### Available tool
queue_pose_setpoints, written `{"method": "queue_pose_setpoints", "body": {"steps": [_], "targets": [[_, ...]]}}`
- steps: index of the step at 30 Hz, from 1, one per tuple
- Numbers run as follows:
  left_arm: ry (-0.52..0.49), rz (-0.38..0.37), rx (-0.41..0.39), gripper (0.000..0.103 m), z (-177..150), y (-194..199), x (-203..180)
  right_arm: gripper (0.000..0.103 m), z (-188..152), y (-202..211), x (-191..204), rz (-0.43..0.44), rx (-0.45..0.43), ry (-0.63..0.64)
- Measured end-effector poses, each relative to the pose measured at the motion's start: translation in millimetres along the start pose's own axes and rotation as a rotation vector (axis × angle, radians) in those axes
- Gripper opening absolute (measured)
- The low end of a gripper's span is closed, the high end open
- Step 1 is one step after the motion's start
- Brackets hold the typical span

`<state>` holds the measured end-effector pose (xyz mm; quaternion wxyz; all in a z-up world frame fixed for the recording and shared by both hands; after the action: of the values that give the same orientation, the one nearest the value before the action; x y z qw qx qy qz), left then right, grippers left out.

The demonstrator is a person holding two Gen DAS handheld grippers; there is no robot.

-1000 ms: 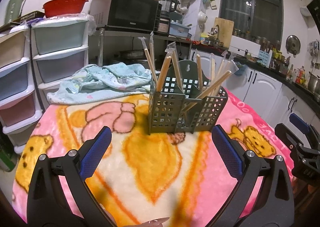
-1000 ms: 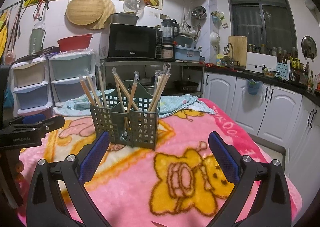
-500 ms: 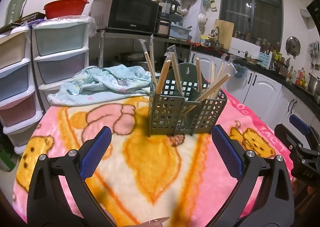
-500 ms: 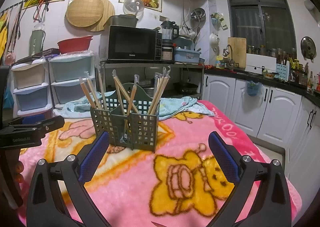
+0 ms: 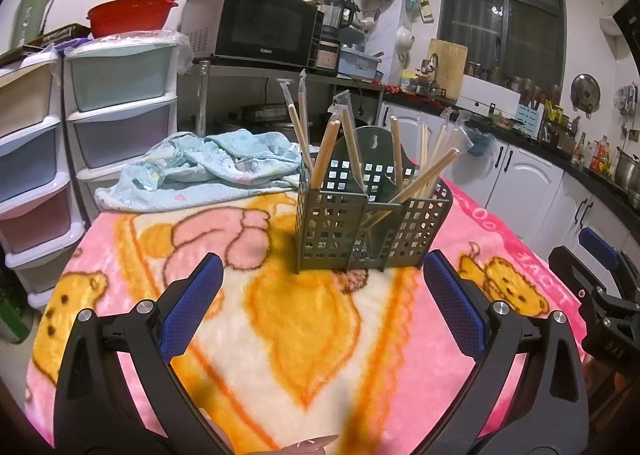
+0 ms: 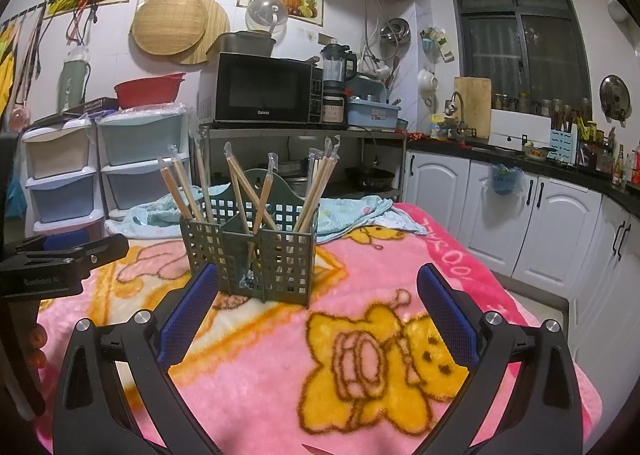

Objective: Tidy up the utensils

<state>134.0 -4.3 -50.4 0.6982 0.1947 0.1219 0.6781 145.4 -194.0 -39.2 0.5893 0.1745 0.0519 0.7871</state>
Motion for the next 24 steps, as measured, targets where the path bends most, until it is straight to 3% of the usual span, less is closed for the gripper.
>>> {"method": "queue_pose_setpoints", "body": {"steps": [24], "targets": [[0.000,0.001,0.012,0.092,-2.6,-0.5,1.4,0.096,1.6,2.2,0.8,0.000,-0.005,0.001]]}}
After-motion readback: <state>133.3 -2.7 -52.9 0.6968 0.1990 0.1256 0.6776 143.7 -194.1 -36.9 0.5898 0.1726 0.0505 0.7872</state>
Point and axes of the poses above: each gripper's, at about its wrist camera, not at the fingertips, and y roughly against the way its jaws point, x to its left, z to its top, the point moved 7 cm from there along -y, roughly the way its jaws point, and after that the axes turned 15 degrees about -y, right-handed, at the moved point
